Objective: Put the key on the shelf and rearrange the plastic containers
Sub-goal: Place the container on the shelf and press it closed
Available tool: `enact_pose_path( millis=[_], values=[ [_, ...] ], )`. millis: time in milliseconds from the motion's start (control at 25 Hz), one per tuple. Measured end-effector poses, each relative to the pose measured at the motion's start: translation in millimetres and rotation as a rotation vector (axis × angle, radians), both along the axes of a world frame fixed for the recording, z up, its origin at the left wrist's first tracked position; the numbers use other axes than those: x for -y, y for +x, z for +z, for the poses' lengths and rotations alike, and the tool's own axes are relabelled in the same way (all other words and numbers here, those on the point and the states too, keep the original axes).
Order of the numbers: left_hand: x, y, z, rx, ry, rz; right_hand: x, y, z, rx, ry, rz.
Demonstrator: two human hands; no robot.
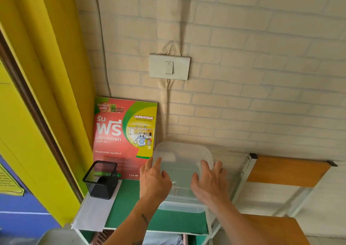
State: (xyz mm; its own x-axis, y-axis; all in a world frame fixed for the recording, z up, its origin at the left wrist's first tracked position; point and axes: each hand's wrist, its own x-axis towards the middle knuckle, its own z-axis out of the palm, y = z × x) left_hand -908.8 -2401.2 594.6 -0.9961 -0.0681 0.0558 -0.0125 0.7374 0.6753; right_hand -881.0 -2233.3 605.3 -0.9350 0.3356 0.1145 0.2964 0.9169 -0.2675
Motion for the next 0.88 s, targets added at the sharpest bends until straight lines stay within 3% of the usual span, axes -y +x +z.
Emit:
enact_pose_path(
  millis=[880],
  values=[
    [10.4,12.1,-15.0,-0.01,0.083,-0.034,3.3,11.9,-11.5,-0.025,0.026,0.001]
  ],
)
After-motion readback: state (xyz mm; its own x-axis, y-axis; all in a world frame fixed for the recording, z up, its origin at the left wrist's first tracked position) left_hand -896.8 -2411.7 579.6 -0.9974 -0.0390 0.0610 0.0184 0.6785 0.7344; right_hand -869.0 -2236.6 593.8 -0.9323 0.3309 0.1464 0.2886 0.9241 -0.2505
